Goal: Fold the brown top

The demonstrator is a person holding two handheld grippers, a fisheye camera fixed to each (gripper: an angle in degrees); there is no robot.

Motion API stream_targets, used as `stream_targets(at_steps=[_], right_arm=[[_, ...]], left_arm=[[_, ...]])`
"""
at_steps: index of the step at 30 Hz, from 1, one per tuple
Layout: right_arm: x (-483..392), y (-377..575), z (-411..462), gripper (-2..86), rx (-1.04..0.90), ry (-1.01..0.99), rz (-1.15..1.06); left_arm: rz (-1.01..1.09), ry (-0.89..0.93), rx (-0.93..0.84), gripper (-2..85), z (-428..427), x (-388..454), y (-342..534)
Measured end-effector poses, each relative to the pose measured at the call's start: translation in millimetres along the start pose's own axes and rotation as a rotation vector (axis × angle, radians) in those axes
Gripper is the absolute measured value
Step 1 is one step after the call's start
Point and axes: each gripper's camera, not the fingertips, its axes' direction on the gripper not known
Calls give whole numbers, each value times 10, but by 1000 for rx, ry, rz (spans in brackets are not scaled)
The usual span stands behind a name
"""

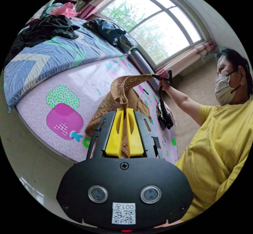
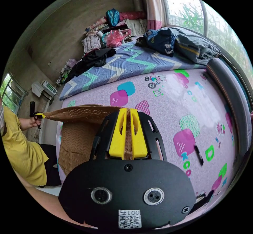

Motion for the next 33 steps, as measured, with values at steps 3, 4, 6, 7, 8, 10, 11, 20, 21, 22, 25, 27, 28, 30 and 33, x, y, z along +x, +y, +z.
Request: stream_targets(at_steps=[3,4,6,7,8,10,11,20,21,22,25,27,28,30,33], right_arm=[[114,523,-260,13,6,-1,27],[155,720,-334,13,-4,-2,29],[217,1018,-420,13,-16,-2,38],[266,1219,-461,13,-23,-7,49],[320,1414,-483,13,-32,-10,66],[404,1706,-480,13,-42,-16,100],[449,1883,-441,13,-60,-14,123],[493,2580,-164,14,-160,32,172],[494,2597,-174,14,-155,32,174],[497,2625,-203,14,-141,29,176],[505,2709,-308,15,-104,27,179],[544,2796,-365,15,-81,25,201],[576,2868,-371,15,-77,25,221],[602,2984,-320,15,-95,32,245],[577,3140,-153,16,-146,50,261]], left_arm=[[9,15,-15,-15,177,363,337],[20,28,-11,-15,243,520,458],[45,32,-19,-15,353,757,630],[60,43,-40,-15,437,905,736],[66,51,-53,-15,486,978,792],[106,43,-129,-15,711,1239,994],[124,32,-155,-15,785,1300,1045],[273,-45,-504,-16,1998,1734,1792],[272,-51,-502,-16,2040,1768,1807],[281,-64,-496,-16,2055,1814,1811],[292,-68,-463,-16,2016,1969,1790],[324,-79,-469,-16,2024,2070,1813],[355,-111,-506,-16,2087,2108,1868],[394,-155,-564,-16,2232,2118,1979],[405,-179,-607,-15,2505,2101,2074]])
